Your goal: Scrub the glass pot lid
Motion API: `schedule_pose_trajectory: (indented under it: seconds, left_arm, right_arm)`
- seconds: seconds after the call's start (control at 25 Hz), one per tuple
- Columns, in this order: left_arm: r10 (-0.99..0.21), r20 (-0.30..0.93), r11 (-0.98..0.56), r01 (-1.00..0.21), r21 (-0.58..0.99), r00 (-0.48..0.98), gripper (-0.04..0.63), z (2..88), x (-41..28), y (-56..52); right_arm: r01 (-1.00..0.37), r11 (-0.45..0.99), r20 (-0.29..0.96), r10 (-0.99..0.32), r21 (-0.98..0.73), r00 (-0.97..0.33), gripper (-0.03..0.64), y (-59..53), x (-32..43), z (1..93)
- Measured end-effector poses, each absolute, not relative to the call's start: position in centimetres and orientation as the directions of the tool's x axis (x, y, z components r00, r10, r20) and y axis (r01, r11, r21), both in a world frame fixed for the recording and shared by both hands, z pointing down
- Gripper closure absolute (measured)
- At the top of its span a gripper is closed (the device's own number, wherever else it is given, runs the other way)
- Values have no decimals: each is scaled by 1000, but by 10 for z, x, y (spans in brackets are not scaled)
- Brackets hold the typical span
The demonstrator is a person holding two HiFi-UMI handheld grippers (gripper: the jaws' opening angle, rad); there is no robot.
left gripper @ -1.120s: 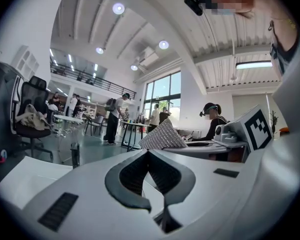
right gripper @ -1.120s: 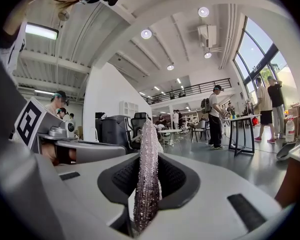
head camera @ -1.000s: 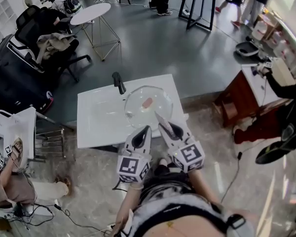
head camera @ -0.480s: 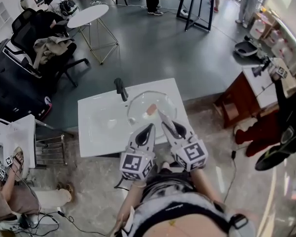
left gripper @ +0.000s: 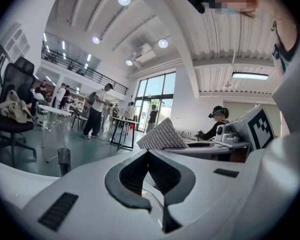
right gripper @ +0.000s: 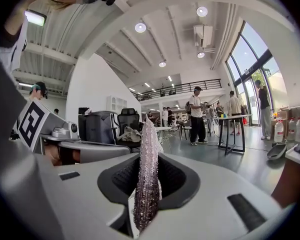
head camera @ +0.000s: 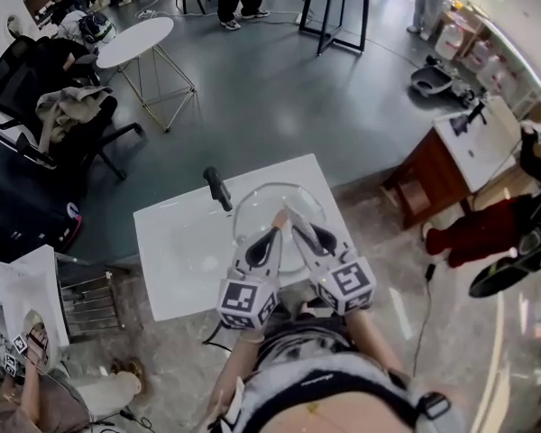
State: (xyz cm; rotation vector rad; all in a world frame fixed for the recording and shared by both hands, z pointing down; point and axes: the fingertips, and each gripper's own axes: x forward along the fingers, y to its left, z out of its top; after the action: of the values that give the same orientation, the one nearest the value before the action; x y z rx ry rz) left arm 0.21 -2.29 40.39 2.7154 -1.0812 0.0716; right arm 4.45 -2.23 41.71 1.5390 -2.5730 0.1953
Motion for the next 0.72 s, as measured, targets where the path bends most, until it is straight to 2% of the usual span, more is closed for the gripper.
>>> schedule_pose_trajectory:
  seconds: [0.36,0.72]
  left_arm:
    - [-624,158,-743,-644,184,765,598,426,-21,-72]
    - [-584,174,-765,-610,207,793,598,442,-16,-95]
  right_arm:
    - [-922,382,224,-895,-58,-385,534,-71,30,429]
    - [-937,342,255,-903,-63,-347,532,-90,33,443]
